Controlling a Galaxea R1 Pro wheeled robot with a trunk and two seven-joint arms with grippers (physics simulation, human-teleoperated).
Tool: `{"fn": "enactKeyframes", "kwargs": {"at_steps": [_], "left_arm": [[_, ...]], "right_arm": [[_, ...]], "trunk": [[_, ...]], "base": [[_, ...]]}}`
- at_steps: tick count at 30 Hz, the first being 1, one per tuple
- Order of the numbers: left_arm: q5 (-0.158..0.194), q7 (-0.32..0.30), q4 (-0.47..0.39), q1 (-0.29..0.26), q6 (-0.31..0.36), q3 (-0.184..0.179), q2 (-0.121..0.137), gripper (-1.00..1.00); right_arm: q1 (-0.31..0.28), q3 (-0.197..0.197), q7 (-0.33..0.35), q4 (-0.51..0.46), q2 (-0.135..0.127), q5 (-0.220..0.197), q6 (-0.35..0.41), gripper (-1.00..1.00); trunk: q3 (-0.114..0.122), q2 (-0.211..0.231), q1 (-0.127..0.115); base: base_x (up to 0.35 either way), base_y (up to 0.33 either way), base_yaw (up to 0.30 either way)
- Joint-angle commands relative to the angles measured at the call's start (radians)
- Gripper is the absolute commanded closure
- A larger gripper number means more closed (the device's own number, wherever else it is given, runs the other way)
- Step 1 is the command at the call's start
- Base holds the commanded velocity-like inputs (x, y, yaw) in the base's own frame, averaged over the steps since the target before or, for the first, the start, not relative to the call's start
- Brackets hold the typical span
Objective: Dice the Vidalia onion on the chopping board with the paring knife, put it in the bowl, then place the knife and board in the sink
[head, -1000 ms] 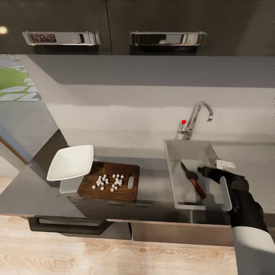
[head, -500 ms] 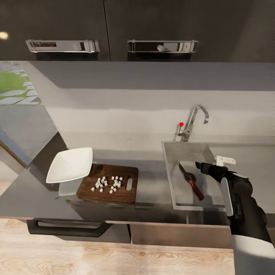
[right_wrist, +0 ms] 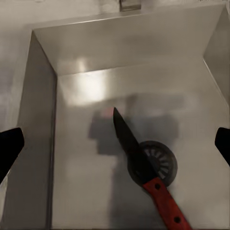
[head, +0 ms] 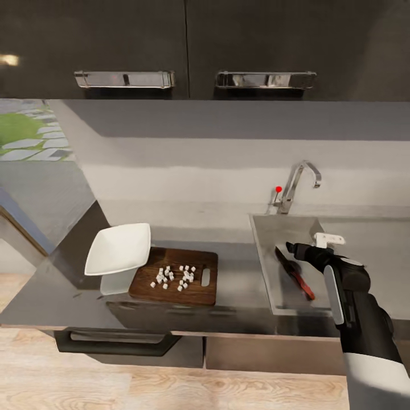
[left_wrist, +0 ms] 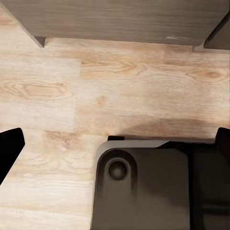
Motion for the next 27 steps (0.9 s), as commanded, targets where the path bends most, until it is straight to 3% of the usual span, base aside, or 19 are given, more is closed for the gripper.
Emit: {"fn": "enactKeyframes", "kwargs": {"at_steps": [1, 15, 23, 27], "left_arm": [[0.010, 0.005, -0.001, 0.000, -0.002, -0.007, 0.001, -1.00], [0.010, 0.004, -0.001, 0.000, -0.004, -0.009, 0.000, -1.00], [0.010, 0.004, -0.001, 0.000, -0.004, -0.009, 0.000, -1.00], [0.010, 0.004, -0.001, 0.000, -0.004, -0.009, 0.000, -1.00]], "right_arm": [[-0.001, -0.001, 0.003, -0.001, 0.000, -0.002, 0.006, -1.00], [-0.001, -0.001, 0.001, 0.005, 0.000, -0.001, 0.009, -1.00], [0.000, -0.001, 0.001, 0.017, 0.001, -0.001, 0.009, -1.00], [0.000, -0.001, 0.001, 0.036, 0.020, -0.001, 0.008, -1.00]], "trunk": [[0.000, -0.001, 0.000], [0.023, -0.001, 0.000], [0.036, -0.001, 0.000], [0.042, -0.001, 0.000]], "base": [[0.000, 0.305, 0.000], [-0.003, 0.312, 0.000], [-0.133, 0.297, 0.000], [-0.227, 0.252, 0.000]]}}
